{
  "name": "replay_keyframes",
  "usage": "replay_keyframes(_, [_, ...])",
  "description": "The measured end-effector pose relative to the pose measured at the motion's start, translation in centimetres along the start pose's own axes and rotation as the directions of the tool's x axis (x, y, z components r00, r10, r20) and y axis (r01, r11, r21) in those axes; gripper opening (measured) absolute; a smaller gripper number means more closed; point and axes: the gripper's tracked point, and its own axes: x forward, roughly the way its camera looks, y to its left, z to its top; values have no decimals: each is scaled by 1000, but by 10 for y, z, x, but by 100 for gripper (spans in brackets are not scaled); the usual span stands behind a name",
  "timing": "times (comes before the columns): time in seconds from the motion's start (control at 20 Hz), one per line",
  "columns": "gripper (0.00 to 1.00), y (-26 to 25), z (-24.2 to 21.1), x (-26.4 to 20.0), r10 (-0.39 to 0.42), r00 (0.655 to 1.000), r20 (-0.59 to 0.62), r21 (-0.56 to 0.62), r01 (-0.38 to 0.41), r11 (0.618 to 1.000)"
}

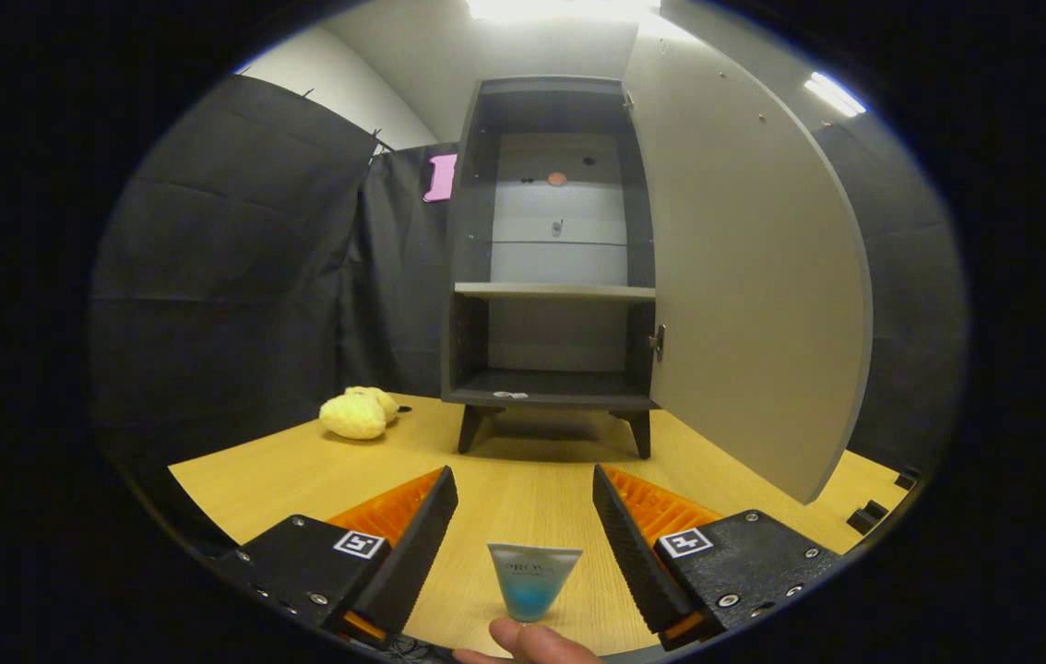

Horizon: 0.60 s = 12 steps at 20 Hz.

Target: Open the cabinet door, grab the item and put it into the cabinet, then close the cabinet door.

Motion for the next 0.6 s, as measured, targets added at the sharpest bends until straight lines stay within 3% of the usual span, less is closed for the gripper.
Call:
replay_keyframes(0.25, [88,6,-67,3,-26,996,-91,-7,25,1000])
replay_keyframes(0.45, [55,8,-81,7,-28,996,-87,-25,26,999])
replay_keyframes(0.6, [51,4,-70,9,-15,994,-112,-25,13,1000])
